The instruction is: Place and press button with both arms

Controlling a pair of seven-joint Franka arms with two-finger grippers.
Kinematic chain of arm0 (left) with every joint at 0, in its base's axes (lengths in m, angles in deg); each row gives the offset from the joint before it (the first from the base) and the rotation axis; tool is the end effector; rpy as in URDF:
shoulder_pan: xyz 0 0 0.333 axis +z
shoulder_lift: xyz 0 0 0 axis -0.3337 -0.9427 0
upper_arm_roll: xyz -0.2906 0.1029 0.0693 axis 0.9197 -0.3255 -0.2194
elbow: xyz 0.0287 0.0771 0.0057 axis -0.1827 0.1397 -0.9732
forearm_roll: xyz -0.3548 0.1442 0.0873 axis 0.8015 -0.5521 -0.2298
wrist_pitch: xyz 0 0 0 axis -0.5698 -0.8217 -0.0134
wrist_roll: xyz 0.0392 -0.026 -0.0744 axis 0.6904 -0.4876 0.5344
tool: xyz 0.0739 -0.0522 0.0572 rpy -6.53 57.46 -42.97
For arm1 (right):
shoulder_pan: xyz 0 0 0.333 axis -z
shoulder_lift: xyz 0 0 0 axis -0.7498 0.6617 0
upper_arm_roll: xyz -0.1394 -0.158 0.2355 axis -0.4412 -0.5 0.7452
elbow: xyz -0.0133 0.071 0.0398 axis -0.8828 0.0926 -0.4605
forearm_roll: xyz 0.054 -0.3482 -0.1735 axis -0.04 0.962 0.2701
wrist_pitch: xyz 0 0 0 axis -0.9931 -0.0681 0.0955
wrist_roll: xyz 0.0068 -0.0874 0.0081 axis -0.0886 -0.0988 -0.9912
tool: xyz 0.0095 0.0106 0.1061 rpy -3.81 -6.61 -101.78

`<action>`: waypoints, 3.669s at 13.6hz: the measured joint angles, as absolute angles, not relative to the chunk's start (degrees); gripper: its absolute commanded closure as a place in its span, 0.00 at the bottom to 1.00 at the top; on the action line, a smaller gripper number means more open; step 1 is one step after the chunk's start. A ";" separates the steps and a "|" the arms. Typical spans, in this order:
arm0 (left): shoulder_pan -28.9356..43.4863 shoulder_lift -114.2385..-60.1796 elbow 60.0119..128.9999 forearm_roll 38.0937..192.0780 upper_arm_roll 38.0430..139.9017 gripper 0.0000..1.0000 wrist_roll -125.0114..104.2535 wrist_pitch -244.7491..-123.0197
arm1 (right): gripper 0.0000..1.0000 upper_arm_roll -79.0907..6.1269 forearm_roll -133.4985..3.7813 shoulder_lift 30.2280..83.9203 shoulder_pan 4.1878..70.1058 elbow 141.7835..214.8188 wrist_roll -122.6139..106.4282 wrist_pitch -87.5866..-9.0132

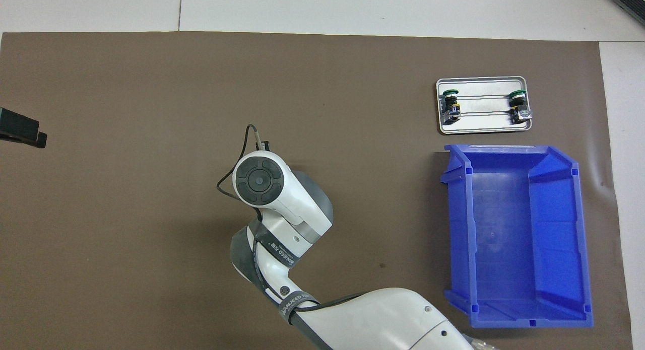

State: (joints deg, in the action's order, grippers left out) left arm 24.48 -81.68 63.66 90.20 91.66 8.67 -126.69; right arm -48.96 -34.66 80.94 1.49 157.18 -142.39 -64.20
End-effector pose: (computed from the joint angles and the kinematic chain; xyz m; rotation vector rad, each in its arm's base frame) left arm 0.5615 -0.0051 0.6631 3.1252 -0.1193 -0.0429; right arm 0.5436 0.5048 0.3105 -2.1996 1.9505 -0.1056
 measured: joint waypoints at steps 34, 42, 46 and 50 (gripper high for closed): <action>3.25 -91.12 93.61 95.97 93.56 0.40 64.55 -179.48 | 0.00 -49.88 -29.42 36.45 39.47 164.59 -24.36 -19.39; -0.13 -97.89 93.69 95.86 93.45 0.42 71.90 -185.40 | 0.00 -49.97 -32.53 37.87 40.88 165.49 -22.86 -18.70; -1.00 -97.91 93.78 95.83 93.42 0.38 72.15 -183.65 | 0.00 -49.96 -32.82 37.42 40.80 167.22 -22.92 -18.88; -1.13 -97.47 93.25 95.78 93.01 0.20 73.70 -178.35 | 0.00 -49.96 -32.78 37.64 40.78 166.00 -22.92 -18.68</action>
